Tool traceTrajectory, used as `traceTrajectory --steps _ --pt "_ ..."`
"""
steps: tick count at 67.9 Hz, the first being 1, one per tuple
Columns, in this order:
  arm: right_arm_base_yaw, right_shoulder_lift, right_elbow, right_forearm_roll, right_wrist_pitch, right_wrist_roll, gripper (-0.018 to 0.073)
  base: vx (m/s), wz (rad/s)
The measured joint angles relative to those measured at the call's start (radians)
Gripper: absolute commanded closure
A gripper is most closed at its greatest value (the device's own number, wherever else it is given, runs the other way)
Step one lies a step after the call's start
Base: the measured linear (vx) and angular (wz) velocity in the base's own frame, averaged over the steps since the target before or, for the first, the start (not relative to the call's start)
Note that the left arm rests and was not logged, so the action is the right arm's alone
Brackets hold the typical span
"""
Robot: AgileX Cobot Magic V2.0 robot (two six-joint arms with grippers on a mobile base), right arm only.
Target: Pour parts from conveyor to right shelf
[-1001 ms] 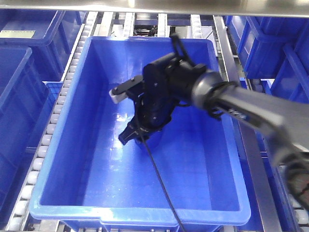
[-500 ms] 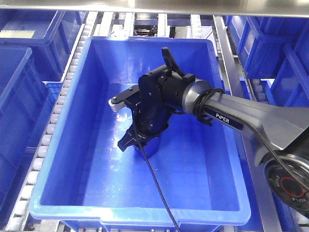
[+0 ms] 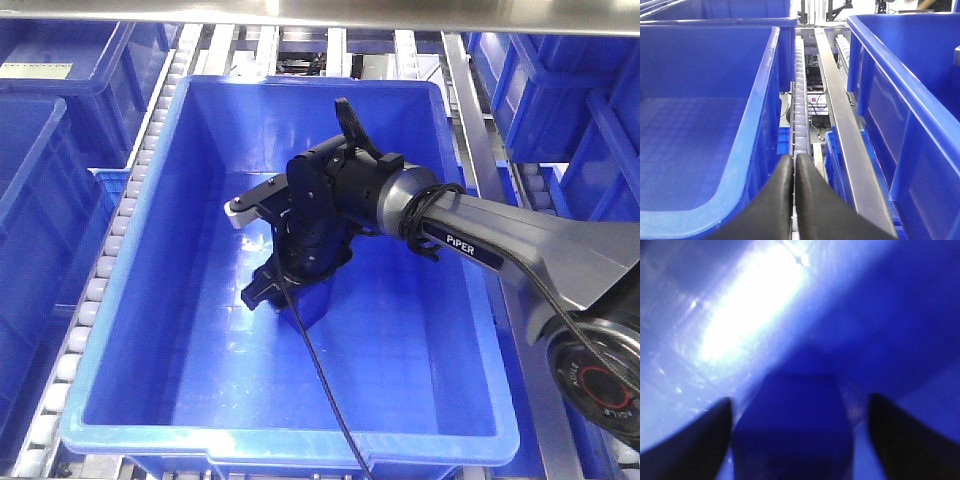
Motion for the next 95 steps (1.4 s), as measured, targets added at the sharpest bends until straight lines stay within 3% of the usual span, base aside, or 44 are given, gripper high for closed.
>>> traceTrajectory --steps 18,48,63,77,95 --pt "0.0 -0.057 0.0 0.0 -0.027 0.025 -0.0005 0.0 0.0" --pt "0.026 -0.201 0.025 -0.018 -0.086 0.037 0.027 0.0 0.0" --pt "0.041 -0.393 0.362 -0.017 -0.39 0.051 0.0573 0.0 0.0" --pt "0.041 -0.642 0.658 -0.006 -0.621 0.054 0.0569 0.0 0.0" --pt "0.041 -0.941 0.856 -0.006 -0.645 0.054 0.057 0.0 0.0"
